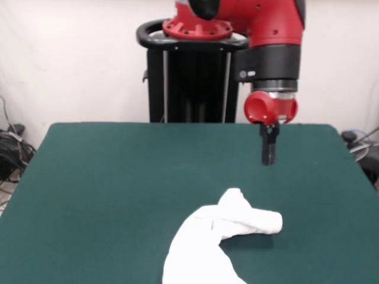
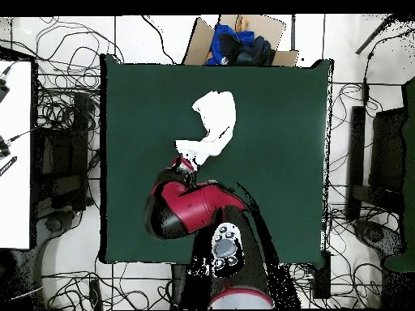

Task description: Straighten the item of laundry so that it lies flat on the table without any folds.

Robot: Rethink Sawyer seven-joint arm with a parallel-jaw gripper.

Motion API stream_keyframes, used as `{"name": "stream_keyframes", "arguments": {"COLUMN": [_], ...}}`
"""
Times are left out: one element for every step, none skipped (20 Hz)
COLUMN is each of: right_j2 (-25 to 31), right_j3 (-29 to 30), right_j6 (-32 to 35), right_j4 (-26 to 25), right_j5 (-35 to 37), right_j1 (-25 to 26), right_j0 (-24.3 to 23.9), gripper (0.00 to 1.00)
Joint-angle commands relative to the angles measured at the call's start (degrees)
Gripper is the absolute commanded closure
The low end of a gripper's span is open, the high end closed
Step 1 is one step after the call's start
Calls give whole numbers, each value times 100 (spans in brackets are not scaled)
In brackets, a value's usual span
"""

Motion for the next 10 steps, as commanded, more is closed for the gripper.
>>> {"name": "stream_keyframes", "arguments": {"right_j2": [-505, -535, -649, -681, -714, -831, -948, -954, -919, -906], "right_j3": [-103, -92, -101, -100, -99, -132, -164, -176, -216, -234], "right_j6": [1478, 1470, 1516, 1514, 1511, 1466, 1421, 1364, 1242, 1181], "right_j4": [598, 635, 725, 762, 799, 825, 851, 852, 798, 782], "right_j5": [40, -4, -112, -144, -176, -178, -181, -158, -27, 44], "right_j1": [27, 13, 42, 50, 59, 129, 199, 225, 236, 232], "right_j0": [44, 47, 88, 100, 112, 171, 231, 239, 222, 222], "gripper": [100, 100, 100, 100, 100, 100, 100, 100, 100, 100]}}
